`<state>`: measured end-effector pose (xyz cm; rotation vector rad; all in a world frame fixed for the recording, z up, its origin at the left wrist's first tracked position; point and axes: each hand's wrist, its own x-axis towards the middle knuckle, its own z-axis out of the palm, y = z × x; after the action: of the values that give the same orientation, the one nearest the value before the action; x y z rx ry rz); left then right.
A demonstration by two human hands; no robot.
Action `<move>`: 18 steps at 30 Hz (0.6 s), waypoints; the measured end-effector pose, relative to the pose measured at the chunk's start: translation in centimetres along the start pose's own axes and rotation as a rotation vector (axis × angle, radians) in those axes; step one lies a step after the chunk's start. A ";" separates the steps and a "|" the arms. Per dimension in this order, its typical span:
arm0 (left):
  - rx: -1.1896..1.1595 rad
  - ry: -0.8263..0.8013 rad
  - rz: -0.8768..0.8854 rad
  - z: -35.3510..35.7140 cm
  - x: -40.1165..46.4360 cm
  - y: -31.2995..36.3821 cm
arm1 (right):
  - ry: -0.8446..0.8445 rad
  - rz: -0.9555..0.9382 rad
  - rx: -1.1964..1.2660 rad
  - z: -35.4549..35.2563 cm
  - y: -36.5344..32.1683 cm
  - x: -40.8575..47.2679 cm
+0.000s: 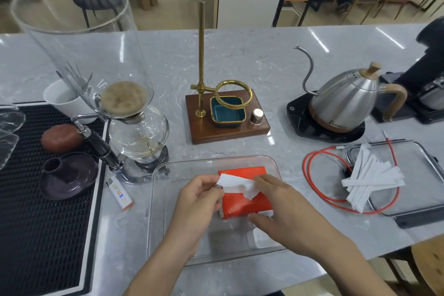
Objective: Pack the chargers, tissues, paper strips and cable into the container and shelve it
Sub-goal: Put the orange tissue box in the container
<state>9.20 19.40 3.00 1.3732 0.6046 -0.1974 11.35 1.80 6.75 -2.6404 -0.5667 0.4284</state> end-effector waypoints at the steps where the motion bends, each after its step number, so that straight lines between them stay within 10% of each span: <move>1: 0.003 -0.002 -0.002 0.0 -0.1 0.0 | 0.000 -0.002 0.002 0.1 0.0 0.0; 11: -0.133 -0.008 0.172 -0.7 -1.5 1.7 | 0.174 -0.038 -0.011 0.3 0.2 -1.1; 18: 0.801 0.079 0.745 -1.2 -1.7 0.9 | 0.279 -0.018 -0.085 0.0 1.1 -2.6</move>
<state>7.81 20.39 4.56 2.2945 0.0167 0.2526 9.43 -0.34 6.83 -2.7089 -0.5272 0.0287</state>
